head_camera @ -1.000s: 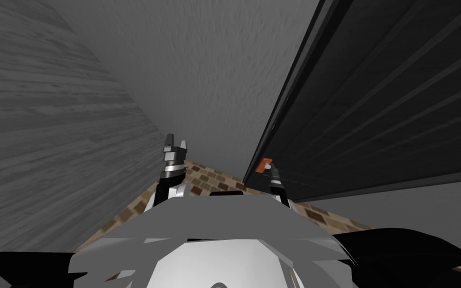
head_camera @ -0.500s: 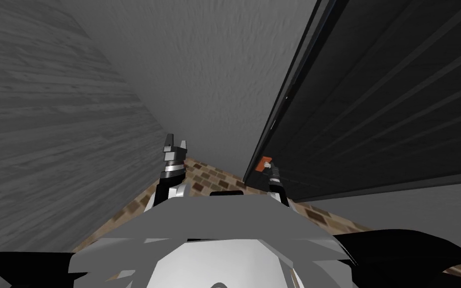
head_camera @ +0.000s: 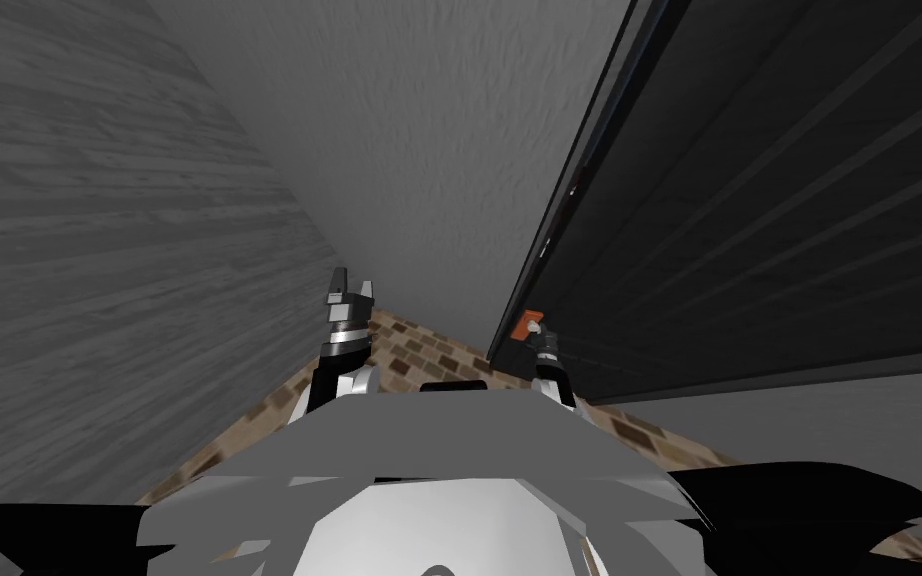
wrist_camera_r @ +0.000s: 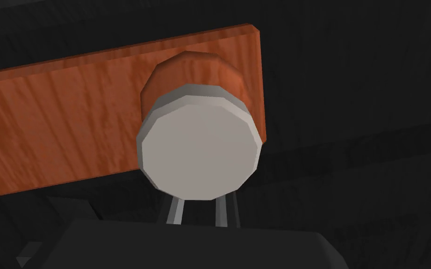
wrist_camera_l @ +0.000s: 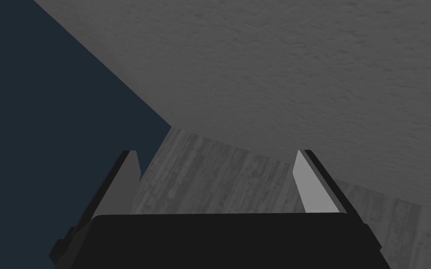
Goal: Pull the door open
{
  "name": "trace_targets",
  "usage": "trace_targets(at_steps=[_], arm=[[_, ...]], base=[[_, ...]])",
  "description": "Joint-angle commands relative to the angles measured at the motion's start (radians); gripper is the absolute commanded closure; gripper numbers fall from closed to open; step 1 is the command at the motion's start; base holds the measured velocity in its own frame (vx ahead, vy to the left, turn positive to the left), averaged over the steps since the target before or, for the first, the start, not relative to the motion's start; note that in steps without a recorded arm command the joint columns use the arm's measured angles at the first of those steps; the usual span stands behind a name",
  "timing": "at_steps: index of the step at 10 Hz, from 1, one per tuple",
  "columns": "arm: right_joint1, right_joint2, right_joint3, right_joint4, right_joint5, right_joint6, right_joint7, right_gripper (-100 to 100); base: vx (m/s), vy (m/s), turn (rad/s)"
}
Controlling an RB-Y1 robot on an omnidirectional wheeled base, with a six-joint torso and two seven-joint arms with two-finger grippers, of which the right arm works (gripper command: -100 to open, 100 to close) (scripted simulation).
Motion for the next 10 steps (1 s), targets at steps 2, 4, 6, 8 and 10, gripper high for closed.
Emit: trace_targets(at_steps=[2,4,6,8,10], arm=[[-0.041,-0.018,0.034,0.004,-0.080,-0.011,-0.076,100],[-0.053,-0.026,0.045,0.012,-0.123,-0.009,-0.117,100],[-0.065,-0.034,0.056,0.020,-0.161,-0.006,-0.150,100],[-0.077,-0.042,0.067,0.028,-0.198,-0.004,-0.183,100],[-0.040,-0.027,0.071,0.017,-0.243,0.012,-0.227,-100]], base=[[-0.075,-0.017,0.076],[-0.068,-0.007,0.055],[-0.050,-0.010,0.040],[-0.049,-0.010,0.052],[-0.079,-0.023,0.032]])
